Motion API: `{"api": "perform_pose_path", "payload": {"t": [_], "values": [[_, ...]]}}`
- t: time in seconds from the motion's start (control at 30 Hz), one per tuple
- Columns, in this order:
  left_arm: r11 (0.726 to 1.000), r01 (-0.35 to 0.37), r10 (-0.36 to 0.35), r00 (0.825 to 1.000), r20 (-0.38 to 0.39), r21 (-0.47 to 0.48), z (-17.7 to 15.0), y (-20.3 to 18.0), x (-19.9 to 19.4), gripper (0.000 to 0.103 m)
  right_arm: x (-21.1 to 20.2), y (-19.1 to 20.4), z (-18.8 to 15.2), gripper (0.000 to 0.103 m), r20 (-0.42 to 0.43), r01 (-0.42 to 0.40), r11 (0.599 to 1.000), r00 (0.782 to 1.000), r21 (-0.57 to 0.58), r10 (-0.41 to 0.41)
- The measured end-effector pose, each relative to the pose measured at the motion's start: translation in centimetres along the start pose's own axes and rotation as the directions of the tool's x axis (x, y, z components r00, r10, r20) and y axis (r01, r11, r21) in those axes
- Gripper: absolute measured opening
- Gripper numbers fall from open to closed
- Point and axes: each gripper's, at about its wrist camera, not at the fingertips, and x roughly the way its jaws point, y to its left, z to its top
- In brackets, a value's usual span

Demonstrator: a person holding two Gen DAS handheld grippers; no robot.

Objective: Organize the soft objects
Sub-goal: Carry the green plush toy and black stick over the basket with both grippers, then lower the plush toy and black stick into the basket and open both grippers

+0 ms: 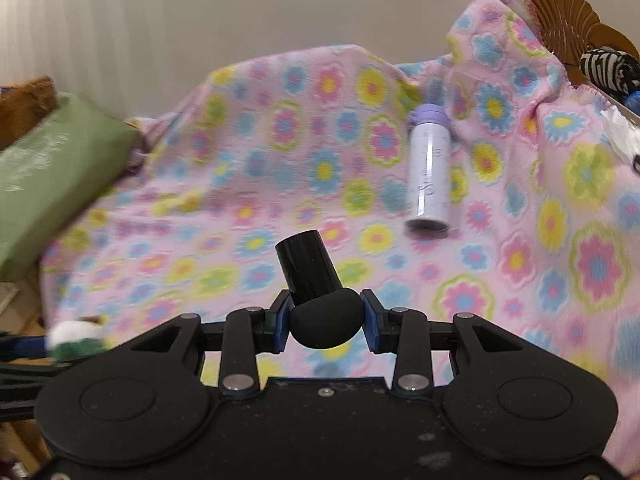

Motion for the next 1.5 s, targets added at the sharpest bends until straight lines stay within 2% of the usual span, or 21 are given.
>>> {"api": "perform_pose_path", "payload": {"t": [0.2,0.4,0.7,0.83,1.5], "values": [[1.0,0.014,-0.014,1.0,0.026,0.001,-1.8,-0.6,-2.4,0.06,-4.5,1.6,-3.1,0.035,0.012,-0.063,0.997,0.998,0.046,0.063],[1.0,0.022,-0.022,1.0,0.017,-0.012,-3.7,-0.6,-3.6,0.06,-6.8,2.2,-5.9,0.035,-0.017,-0.057,0.994,0.998,0.091,0.059],[0.999,0.0,-0.001,1.0,-0.025,-0.035,-4.4,0.1,-2.5,0.06,-5.6,2.8,-9.4,0.035,-0.139,-0.032,0.992,0.989,0.125,0.049],[0.999,-0.004,0.003,0.999,-0.043,-0.04,-4.2,0.0,-1.7,0.06,-4.9,3.4,-9.9,0.035,-0.173,-0.02,0.994,0.984,0.103,0.038],[1.0,-0.019,0.018,0.996,-0.084,-0.015,-3.3,-1.4,0.6,0.061,-4.2,3.5,-9.4,0.036,-0.199,0.01,0.997,0.98,0.075,0.006]]}}
